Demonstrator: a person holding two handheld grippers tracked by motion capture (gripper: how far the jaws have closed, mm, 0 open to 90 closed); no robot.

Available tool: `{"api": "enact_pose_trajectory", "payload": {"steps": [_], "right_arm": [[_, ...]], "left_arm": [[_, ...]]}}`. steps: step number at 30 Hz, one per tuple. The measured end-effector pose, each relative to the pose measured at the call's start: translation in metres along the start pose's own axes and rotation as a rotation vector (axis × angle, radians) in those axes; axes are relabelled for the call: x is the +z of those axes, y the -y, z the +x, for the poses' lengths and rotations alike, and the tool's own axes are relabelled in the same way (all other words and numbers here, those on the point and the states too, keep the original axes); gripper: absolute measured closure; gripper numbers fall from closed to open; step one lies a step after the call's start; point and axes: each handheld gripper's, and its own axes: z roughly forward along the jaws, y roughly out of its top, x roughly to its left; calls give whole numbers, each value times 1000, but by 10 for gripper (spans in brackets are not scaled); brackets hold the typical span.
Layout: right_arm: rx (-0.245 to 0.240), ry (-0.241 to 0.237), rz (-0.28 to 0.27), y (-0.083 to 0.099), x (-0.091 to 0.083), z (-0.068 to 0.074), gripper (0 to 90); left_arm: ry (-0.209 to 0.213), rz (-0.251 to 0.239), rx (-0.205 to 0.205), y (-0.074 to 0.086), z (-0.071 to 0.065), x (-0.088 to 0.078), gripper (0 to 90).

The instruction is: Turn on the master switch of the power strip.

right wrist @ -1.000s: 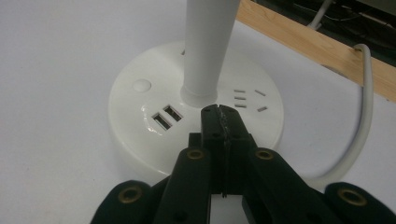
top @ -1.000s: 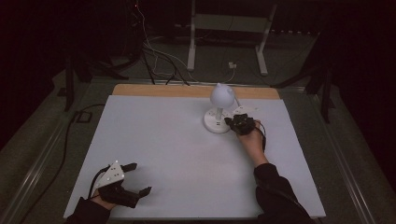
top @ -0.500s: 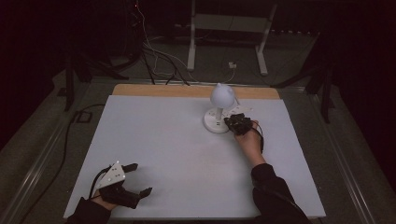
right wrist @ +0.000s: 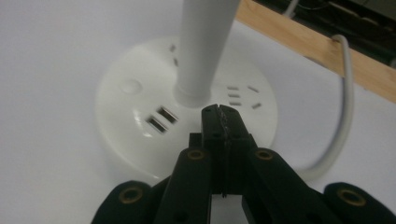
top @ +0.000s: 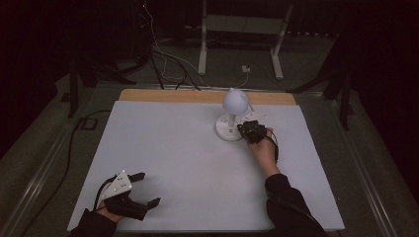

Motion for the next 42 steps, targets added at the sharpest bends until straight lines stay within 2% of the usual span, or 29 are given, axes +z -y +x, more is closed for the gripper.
{"api": "enact_pose_trajectory", "payload": {"steps": [4, 11, 12, 15, 18, 20, 22, 23, 24, 26, 27, 30, 35, 39, 40, 42], "right_arm": [[26, -26, -52, -1, -8, -4, 900], [49, -64, -68, -6, -18, -11, 900], [70, -97, -72, -6, -21, -13, 899], [74, -120, -73, -7, -24, -14, 867], [67, -150, -64, -10, -28, -13, 742], [67, -153, -68, -12, -31, -11, 637], [64, -165, -73, -13, -33, -10, 569], [64, -165, -73, -13, -33, -10, 569], [68, -191, -73, -14, -35, -9, 501], [67, -203, -72, -15, -37, -7, 421], [67, -203, -72, -15, -37, -7, 421], [71, -226, -55, -18, -38, -3, 213], [78, -253, -57, -22, -42, 1, 119], [65, -255, -57, -25, -46, 3, 48], [58, -275, -52, -26, -48, 4, 5], [57, -289, -55, -26, -50, 4, 0]], "left_arm": [[-3, 0, -6, 0, 1, 0, 2], [-1, 0, -8, 1, 2, 1, 2], [-1, 0, -8, 0, 2, 1, 2], [-2, 1, -5, 0, 1, 0, 2], [-1, -1, -6, 0, 2, 0, 2], [-2, -1, -6, 0, 2, 0, 2], [-5, -1, -4, 0, 1, 0, 2], [-5, -3, -3, 0, 1, 0, 2], [-5, -4, -3, 0, 1, 0, 2], [-6, -3, -2, 0, 1, 0, 2], [-6, -4, -3, 0, 1, 0, 2], [-5, -2, -4, 0, 1, 0, 2], [-6, -6, -5, 0, 1, 0, 2], [-5, -7, -6, 0, 1, -1, 2], [-5, -6, -6, 0, 1, -1, 2], [-4, -7, -6, 0, 1, -1, 2]]}}
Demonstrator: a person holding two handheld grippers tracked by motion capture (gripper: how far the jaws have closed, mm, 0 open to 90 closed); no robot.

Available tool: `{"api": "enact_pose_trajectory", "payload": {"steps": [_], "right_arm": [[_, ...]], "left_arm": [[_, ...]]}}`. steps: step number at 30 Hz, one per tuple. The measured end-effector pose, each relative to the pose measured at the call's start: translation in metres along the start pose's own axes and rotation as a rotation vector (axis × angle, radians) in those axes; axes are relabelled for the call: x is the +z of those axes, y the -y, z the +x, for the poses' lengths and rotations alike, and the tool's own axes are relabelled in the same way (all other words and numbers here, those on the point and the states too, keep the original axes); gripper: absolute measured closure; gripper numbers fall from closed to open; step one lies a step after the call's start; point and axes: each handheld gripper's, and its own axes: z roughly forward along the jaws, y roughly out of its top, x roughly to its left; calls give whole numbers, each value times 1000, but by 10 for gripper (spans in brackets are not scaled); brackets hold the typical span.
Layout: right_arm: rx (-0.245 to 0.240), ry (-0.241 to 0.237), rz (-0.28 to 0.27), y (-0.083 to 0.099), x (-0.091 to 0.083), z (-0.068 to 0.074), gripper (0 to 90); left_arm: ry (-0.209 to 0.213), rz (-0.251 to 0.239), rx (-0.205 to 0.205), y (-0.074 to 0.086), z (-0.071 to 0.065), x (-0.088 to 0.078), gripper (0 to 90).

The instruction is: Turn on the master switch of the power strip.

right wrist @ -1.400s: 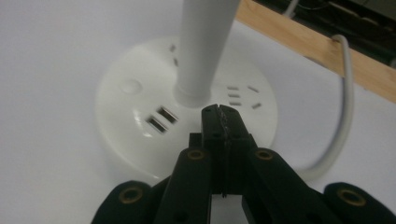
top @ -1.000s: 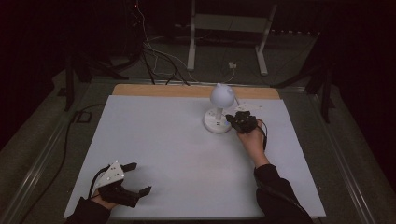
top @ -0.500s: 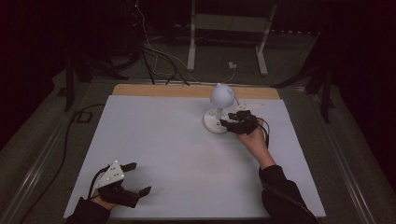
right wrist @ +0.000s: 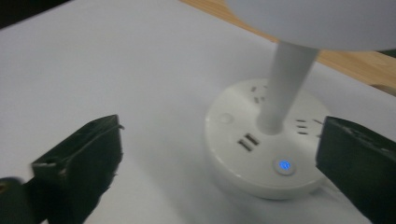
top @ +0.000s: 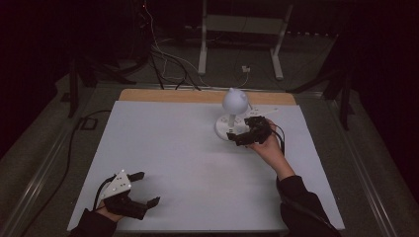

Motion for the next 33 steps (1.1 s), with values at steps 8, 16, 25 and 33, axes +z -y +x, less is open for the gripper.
{"api": "enact_pose_trajectory", "payload": {"steps": [8, 16, 25, 33], "right_arm": [[-37, -34, -11, -2, -16, 6, 0], [-81, -37, -45, 11, -28, 20, 0], [-107, -29, -81, 30, -35, 32, 0], [-79, -5, -104, 45, -46, 31, 0]], "left_arm": [[1, -1, 1, 0, 0, 0, 2], [1, -2, 0, 0, 0, 0, 2], [0, 0, 1, 0, 0, 0, 2], [1, 2, 3, 0, 0, 0, 2]]}}
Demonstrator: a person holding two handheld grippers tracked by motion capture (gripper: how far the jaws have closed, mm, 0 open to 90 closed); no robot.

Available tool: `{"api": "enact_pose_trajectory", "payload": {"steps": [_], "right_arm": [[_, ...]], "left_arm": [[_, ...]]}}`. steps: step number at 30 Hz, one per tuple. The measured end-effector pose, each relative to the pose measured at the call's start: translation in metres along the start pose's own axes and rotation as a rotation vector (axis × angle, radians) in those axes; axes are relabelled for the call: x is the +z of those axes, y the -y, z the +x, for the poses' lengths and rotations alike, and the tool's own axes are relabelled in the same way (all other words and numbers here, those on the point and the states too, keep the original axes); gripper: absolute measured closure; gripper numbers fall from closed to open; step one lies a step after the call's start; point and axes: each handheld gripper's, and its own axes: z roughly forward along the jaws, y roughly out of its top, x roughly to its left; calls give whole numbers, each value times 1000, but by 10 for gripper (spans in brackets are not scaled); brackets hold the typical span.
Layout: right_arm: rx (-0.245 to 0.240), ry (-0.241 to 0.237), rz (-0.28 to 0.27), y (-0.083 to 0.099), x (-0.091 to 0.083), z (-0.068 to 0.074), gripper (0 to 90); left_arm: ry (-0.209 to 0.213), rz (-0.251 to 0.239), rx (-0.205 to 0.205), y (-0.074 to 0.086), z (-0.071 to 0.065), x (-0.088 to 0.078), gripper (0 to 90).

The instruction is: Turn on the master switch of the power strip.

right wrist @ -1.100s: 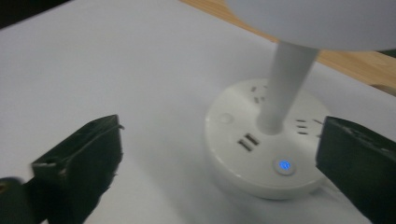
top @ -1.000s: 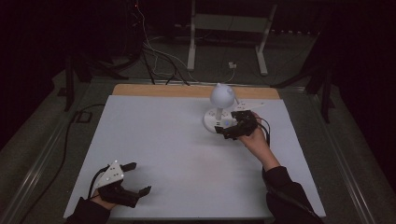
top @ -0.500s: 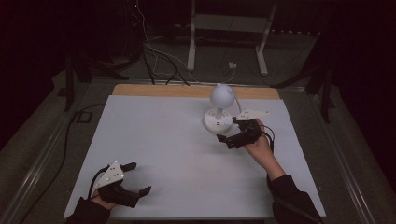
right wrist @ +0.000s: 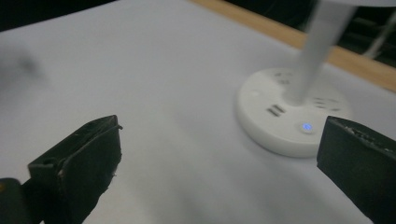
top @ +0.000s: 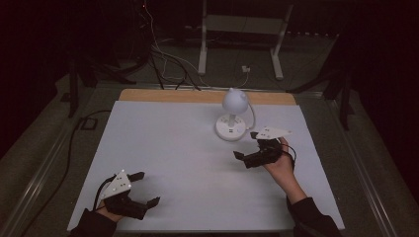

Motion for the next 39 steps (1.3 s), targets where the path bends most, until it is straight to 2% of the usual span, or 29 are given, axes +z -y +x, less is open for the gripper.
{"api": "enact_pose_trajectory", "payload": {"steps": [2, 4, 9, 14, 16, 22, 26, 32, 33, 39], "right_arm": [[5, 24, -12, 5, -5, -1, 0], [18, 7, 7, 12, -8, -3, 0], [10, 26, 27, 27, -14, -1, 0], [33, 9, 65, 38, -20, 0, 0], [28, 28, 79, 47, -25, 3, 0], [53, 10, 91, 63, -33, 5, 0], [27, 29, 132, 75, -38, 10, 0], [61, 31, 146, 93, -57, 10, 0], [64, 47, 156, 98, -64, 9, 0], [95, 75, 165, 112, -79, 6, 0]], "left_arm": [[0, 1, 1, 0, 0, 0, 2], [0, 0, 0, 0, 0, 0, 2], [0, 0, 1, 0, 0, 0, 2], [0, 0, 3, 0, -1, 0, 2], [0, 0, 5, 0, -1, 0, 2], [1, 0, 9, -1, -1, -1, 2], [1, -1, 10, -1, -2, -1, 2], [4, 0, 10, -1, -2, 0, 2], [3, 0, 10, -1, -2, 0, 2], [1, 0, 12, -1, -3, -1, 2]]}}
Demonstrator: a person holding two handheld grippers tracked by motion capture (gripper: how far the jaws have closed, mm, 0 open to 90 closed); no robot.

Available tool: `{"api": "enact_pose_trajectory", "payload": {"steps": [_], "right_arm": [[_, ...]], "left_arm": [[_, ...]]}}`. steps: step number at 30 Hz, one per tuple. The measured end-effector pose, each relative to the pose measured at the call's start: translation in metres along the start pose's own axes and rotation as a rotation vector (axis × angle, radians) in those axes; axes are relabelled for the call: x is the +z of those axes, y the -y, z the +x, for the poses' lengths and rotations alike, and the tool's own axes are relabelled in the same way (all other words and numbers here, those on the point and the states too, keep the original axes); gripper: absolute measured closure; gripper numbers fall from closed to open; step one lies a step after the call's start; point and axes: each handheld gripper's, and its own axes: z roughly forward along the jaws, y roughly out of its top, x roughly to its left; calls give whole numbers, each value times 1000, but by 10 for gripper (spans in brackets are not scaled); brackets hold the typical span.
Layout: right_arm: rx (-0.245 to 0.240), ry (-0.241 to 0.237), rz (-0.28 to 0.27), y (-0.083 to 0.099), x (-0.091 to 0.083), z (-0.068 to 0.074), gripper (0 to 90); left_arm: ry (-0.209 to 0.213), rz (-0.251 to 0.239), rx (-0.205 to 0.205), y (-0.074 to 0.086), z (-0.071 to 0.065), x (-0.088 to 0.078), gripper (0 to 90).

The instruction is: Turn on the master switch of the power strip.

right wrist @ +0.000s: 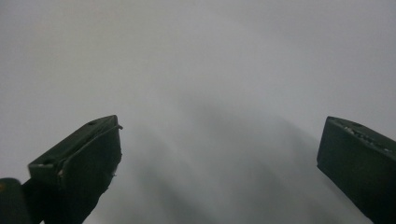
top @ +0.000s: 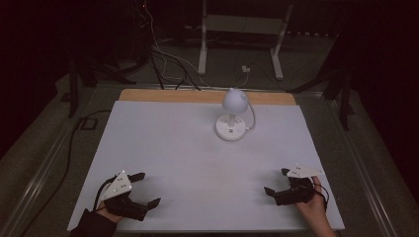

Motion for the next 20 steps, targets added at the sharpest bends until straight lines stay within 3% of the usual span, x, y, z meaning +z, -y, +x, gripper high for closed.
{"api": "enact_pose_trajectory", "payload": {"steps": [7, 12, 20], "right_arm": [[8, 17, 12, 17, -13, 2, 0], [6, 17, -3, 16, -11, 1, 0], [-10, 10, 16, 14, -7, 4, 0]], "left_arm": [[2, 2, 2, 0, 0, 0, 2], [2, 5, 2, 0, 0, 1, 2], [2, 7, -2, 1, 0, 1, 2]]}}
